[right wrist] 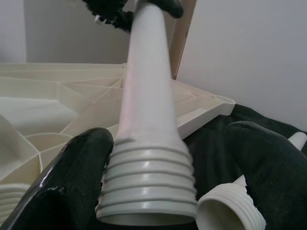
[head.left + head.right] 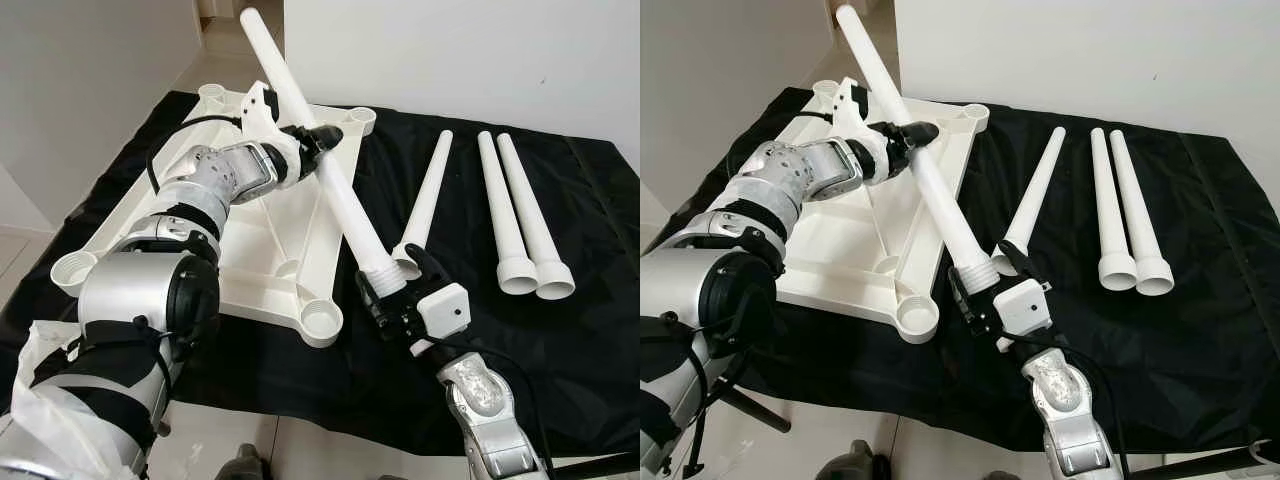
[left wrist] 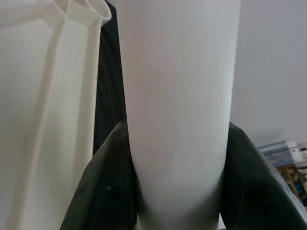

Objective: Building children table

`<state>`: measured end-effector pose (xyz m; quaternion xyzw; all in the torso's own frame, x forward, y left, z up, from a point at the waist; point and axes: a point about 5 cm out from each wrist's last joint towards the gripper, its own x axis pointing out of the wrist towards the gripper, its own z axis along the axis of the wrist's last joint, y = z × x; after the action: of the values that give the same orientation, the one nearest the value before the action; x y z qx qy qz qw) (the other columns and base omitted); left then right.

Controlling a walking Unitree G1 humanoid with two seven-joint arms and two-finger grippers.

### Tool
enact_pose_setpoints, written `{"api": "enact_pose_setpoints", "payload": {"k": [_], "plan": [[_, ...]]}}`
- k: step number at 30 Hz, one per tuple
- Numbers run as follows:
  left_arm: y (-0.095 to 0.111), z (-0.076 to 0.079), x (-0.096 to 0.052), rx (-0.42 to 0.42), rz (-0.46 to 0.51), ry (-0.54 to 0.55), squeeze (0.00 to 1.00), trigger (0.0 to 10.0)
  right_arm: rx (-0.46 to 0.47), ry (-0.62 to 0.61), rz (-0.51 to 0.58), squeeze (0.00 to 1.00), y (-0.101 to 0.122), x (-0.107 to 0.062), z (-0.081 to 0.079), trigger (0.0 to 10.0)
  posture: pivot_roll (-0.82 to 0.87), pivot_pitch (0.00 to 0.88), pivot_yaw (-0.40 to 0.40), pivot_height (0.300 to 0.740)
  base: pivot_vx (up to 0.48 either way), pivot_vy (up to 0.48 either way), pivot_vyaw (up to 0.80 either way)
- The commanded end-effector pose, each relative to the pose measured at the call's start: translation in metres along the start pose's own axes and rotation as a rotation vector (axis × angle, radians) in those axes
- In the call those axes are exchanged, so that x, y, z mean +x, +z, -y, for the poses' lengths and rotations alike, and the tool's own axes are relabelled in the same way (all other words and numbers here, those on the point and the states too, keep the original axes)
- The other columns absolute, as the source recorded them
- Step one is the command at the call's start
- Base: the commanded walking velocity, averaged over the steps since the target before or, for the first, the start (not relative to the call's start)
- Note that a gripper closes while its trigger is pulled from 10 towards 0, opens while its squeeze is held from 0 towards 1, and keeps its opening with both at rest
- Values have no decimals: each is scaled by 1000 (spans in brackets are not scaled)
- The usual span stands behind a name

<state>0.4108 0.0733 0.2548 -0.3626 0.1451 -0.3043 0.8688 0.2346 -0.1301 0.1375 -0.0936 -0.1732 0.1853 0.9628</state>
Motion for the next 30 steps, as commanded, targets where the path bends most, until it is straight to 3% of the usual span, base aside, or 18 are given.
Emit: {"api": "enact_pose_setpoints", "payload": {"k": [1, 14, 23, 30], "plan": [[15, 18, 1, 94, 55, -112, 0, 10000, 54, -32, -16, 0, 0, 1, 7, 10000, -8, 0, 10, 740, 0, 0, 0], [26, 23, 1, 170, 137, -95, 0, 10000, 77, -114, -50, 0, -2, 2, 20, 10000, -12, 0, 1, 740, 0, 0, 0], [38, 25, -2, 210, 234, -73, 0, 10000, 13, -218, -206, 0, -20, -10, 36, 10000, -22, 0, -12, 740, 0, 0, 0], [39, 30, -2, 266, 267, -81, 0, 10000, 13, -219, -204, 0, -16, -8, 39, 10000, -24, 0, -20, 740, 0, 0, 0]]}}
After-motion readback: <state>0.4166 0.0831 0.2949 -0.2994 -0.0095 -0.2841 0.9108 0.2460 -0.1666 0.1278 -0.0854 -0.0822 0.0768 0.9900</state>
